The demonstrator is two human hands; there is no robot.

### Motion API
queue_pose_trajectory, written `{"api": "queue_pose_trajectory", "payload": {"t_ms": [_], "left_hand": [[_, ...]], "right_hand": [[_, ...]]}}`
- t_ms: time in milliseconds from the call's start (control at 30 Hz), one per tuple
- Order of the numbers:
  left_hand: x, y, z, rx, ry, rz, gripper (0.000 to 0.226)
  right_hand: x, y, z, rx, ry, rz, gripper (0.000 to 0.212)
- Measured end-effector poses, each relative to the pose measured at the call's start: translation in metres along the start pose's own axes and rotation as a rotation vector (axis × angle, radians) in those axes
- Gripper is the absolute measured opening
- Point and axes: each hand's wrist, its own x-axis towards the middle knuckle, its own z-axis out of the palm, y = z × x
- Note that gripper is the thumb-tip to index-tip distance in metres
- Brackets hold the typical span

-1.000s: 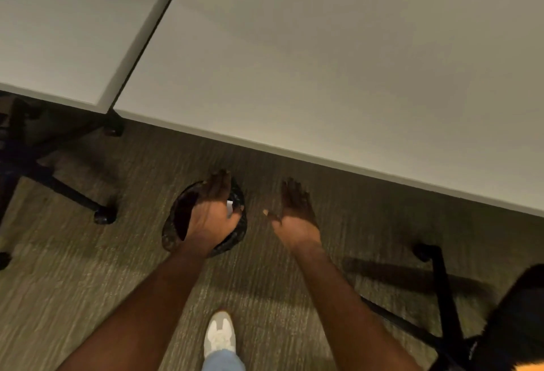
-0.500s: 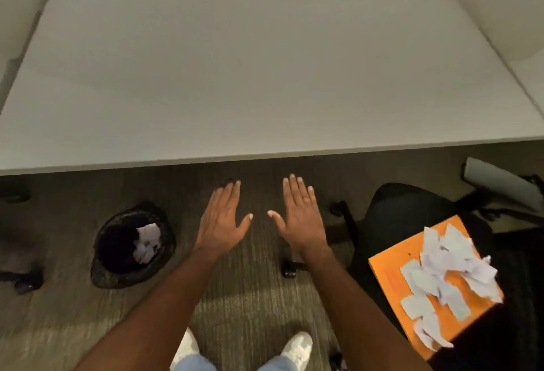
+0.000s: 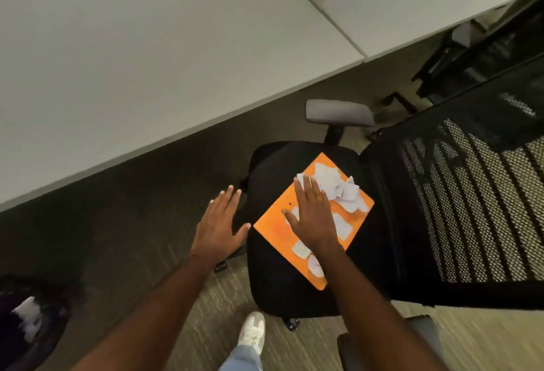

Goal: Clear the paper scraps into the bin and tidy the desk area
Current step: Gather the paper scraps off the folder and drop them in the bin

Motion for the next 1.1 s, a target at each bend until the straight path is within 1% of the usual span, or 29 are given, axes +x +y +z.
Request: {"api": "queue_pose_trajectory", "payload": {"t_ms": [100,233,333,400,500,700,767,833,933,1000,1100], "left_hand": [[0.025,0.037,0.027,0.014,-0.067,0.097,0.080],[0.056,0.072,0.057,0.054,-0.152,0.172,0.076],[0.084,0.094,0.075,0.111,-0.211,0.200,0.077],[0.106,0.108,0.086,0.150,-0.250,0.204,0.080],[0.135,0.122,0.096,0.202,-0.305,0.179,0.092],[0.160,0.144,0.123,0.389,-0.336,0.112,0.124],[0.159,0.147,0.135,0.399,-0.368,0.103,0.131],[0.155,0.151,0.145,0.452,-0.374,0.101,0.135],[0.154,0.152,0.155,0.564,-0.375,0.117,0.129],[0.156,0.154,0.155,0.585,-0.390,0.123,0.120],[0.162,0.156,0.152,0.551,-0.391,0.131,0.100]], "right_hand": [[-0.009,0.056,0.001,0.030,0.000,0.124,0.077],[-0.011,0.107,0.000,0.101,-0.056,0.267,0.071],[0.000,0.140,-0.001,0.109,-0.080,0.306,0.066],[0.015,0.160,0.000,0.082,-0.106,0.293,0.068],[0.042,0.179,-0.001,0.025,-0.177,0.201,0.079],[0.090,0.184,0.004,-0.053,-0.392,-0.042,0.119],[0.100,0.181,0.009,-0.062,-0.453,-0.051,0.125],[0.104,0.179,0.015,-0.057,-0.508,-0.033,0.126],[0.102,0.180,0.027,-0.036,-0.543,0.008,0.126],[0.100,0.181,0.035,-0.019,-0.514,0.033,0.122],[0.097,0.181,0.041,0.013,-0.410,0.058,0.102]]}}
